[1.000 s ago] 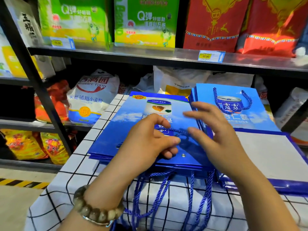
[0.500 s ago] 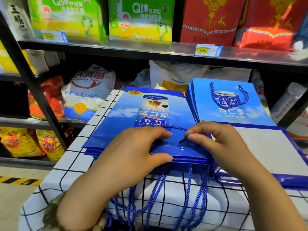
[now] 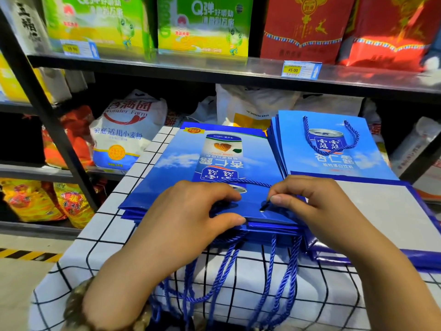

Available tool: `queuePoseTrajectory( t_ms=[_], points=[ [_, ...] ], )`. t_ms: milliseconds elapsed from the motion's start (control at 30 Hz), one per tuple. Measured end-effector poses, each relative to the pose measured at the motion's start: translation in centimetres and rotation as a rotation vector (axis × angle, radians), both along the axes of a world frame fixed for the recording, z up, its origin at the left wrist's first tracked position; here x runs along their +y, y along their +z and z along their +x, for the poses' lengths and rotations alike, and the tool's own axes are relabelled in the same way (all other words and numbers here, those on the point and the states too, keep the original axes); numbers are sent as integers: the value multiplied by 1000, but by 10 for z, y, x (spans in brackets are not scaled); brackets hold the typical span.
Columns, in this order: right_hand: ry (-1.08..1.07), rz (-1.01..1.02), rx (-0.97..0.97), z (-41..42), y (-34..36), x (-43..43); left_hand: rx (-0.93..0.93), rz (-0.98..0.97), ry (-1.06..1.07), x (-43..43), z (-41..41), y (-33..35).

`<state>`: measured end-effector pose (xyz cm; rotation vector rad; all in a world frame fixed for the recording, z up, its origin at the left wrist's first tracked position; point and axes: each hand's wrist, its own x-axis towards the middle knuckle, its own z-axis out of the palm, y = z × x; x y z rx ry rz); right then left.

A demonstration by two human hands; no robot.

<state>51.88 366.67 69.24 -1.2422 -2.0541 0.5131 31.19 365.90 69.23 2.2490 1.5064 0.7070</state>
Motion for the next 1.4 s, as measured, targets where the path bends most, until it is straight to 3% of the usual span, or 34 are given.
queuePoseTrajectory(
  t_ms=[233, 367, 467, 600, 800, 900, 1100, 1400],
  points=[
    [40, -27, -141, -1, 10, 5, -18, 40, -19, 0, 3, -1],
    [95, -118, -190, -6, 9, 13, 17, 180, 13, 2, 6, -1],
    [100, -171, -157, -6, 6, 12, 69, 278, 73, 6, 7, -3],
    [148, -313, 42, -1, 12, -1, 80, 379, 88, 10, 8, -4],
    [54, -191, -234, -2, 7, -1, -62, 513, 101, -1, 23, -6],
    [37, -139, -295, -4, 8, -1, 80, 481, 136, -5, 34, -10],
    [15, -96, -335, -9, 10, -6, 299, 449, 176, -6, 50, -11],
    [-79, -92, -240, -2, 5, -6, 293, 492, -20, -6, 45, -13]
  ],
)
